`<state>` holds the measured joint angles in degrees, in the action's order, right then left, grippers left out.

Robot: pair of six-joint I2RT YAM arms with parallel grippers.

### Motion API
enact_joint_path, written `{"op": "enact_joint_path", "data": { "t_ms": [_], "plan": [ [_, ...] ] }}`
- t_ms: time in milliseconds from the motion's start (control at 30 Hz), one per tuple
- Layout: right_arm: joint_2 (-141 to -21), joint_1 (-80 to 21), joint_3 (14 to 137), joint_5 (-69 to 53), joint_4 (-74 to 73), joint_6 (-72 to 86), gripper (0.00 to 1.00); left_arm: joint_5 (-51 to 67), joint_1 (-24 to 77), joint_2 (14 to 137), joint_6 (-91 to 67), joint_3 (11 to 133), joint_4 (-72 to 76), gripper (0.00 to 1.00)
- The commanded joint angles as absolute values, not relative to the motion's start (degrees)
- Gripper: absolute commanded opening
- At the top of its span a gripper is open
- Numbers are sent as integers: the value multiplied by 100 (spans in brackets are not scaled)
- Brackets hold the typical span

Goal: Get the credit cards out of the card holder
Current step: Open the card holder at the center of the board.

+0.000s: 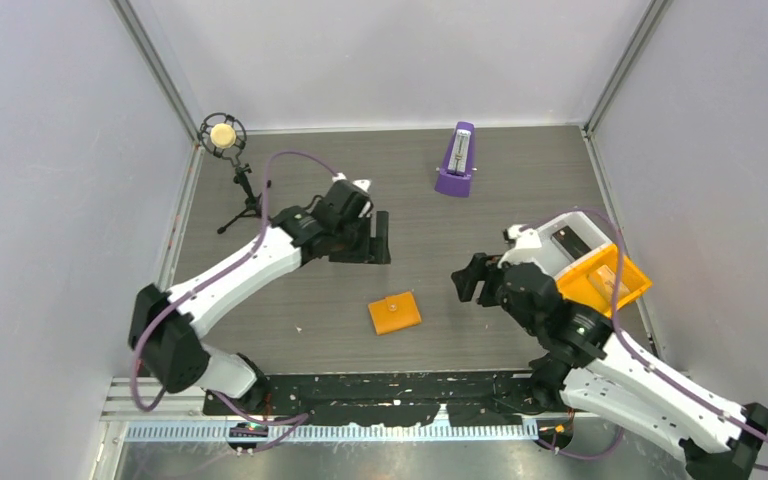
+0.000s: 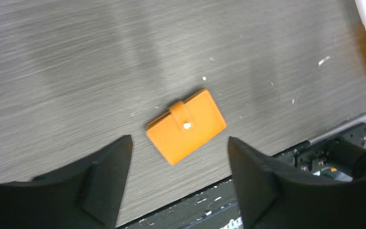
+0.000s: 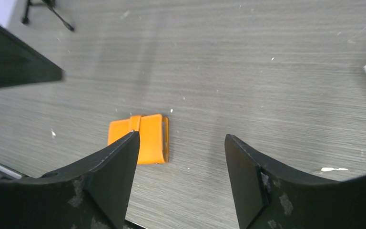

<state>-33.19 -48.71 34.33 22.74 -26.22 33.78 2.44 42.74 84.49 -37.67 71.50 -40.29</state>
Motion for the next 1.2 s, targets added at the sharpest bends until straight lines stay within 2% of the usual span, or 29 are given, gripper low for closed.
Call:
{"op": "enact_joint_path", "data": {
  "t_ms": [0, 100, 333, 767, 1167],
  "plan": [
    [-4105, -4896, 3385, 1788, -1652, 3082, 71, -945, 4202, 7548, -3299, 6869, -4428, 86],
    [-4663, -4953, 3404, 1404, -1207, 2998, 64, -1406, 4185, 7217, -3106, 6747, -4841, 92],
    [-6076, -5430, 3886, 1539, -823, 2628, 62, -1683, 4090, 6602, -3207, 6077, -5265, 96],
    [-7966, -5919, 4885, 1313, -573, 2805, 53, -2175, 4087, 5492, -2936, 5238, -5155, 95],
    [-8950, -6188, 5106, 1655, -682, 3326, 47, -1541, 4087, 5126, -3494, 4505, -4587, 91]
  ]
}}
